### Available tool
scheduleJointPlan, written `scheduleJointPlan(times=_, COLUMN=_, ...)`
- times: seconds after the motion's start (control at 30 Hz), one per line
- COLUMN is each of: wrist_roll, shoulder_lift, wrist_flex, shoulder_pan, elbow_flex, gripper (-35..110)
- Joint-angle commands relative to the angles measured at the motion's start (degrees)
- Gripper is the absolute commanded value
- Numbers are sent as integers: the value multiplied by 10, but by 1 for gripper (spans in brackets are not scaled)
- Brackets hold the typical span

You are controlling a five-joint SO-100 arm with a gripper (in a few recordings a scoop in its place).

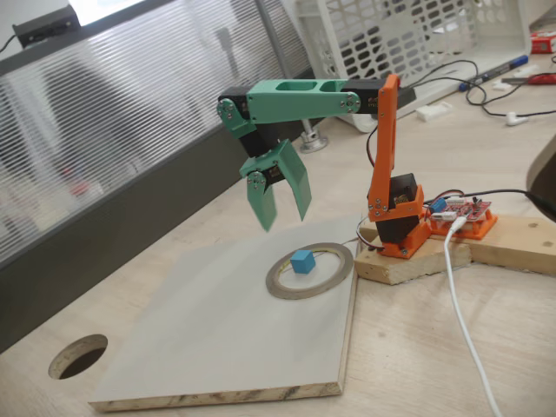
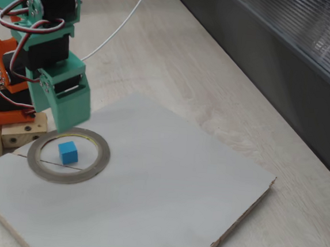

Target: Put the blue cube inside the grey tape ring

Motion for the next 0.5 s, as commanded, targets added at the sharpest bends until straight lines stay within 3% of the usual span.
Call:
scheduleJointPlan(times=0.0, wrist_roll=2, shoulder_lift=7, wrist_flex=18, shoulder_pan=1, elbow_flex=-7, gripper=0)
scheduleJointPlan(times=0.03, wrist_roll=2, shoulder_lift=8, wrist_flex=18, shoulder_pan=1, elbow_flex=-8, gripper=-5)
scheduleJointPlan(times=0.23, wrist_roll=3, shoulder_lift=44, wrist_flex=14, shoulder_pan=1, elbow_flex=-69, gripper=3)
scheduleJointPlan(times=0.47, wrist_roll=3, shoulder_lift=47, wrist_flex=14, shoulder_pan=1, elbow_flex=-78, gripper=4)
